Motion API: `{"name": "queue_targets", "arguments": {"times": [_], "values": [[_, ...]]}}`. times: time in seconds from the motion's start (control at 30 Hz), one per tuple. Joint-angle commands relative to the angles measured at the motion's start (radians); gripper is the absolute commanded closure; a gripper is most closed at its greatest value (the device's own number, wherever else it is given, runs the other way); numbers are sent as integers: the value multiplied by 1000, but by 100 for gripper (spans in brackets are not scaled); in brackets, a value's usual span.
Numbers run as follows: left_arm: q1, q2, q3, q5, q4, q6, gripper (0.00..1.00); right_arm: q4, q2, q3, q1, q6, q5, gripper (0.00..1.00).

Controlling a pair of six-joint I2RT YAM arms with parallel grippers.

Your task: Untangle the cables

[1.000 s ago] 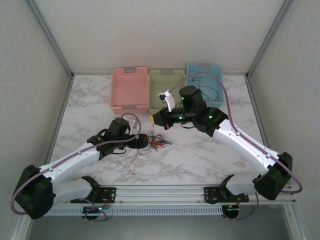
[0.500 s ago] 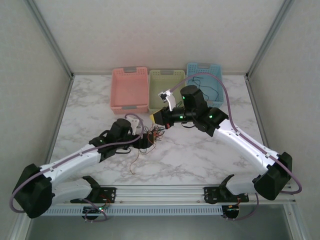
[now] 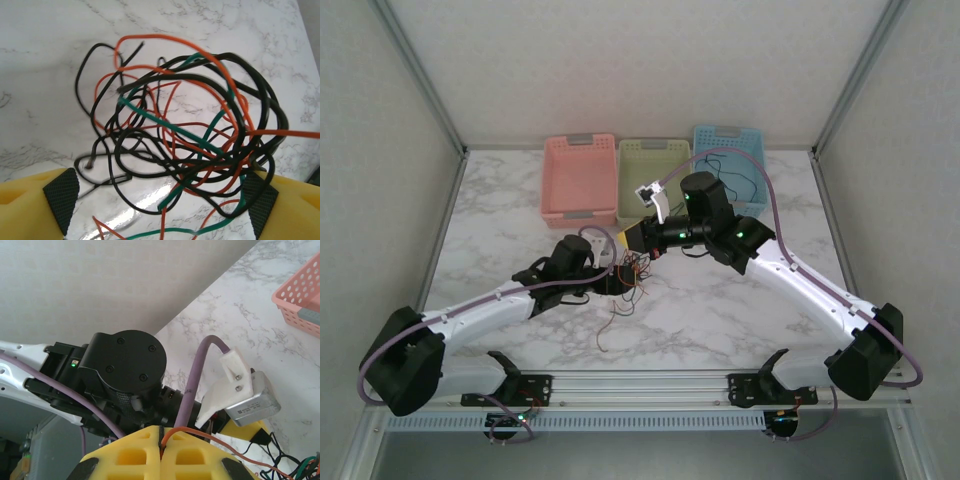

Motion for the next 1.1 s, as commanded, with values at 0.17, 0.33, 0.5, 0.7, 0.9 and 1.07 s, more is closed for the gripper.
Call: {"name": "queue_targets", "arguments": {"times": [0.17, 0.33, 0.5, 0.7, 0.9, 1.07], "values": [[-7, 26, 32, 40, 1, -6, 47, 30, 3, -2, -6, 3, -32, 100], [-7, 15, 27, 14, -35, -8, 72, -12, -14, 5, -5, -23, 20, 100], [-7, -14, 4, -24, -65, -15, 91, -52, -55, 13, -10, -39, 89, 100], [-7, -72, -30, -114, -137, -36, 100, -107, -124, 41, -106, -40, 151, 100], [-4, -171, -25, -257, -289, -74, 100, -177, -207, 65, -275, -21, 215, 100], [25, -316, 12, -410, -486, -125, 100, -307, -231, 101, -449, -26, 344, 100]]}}
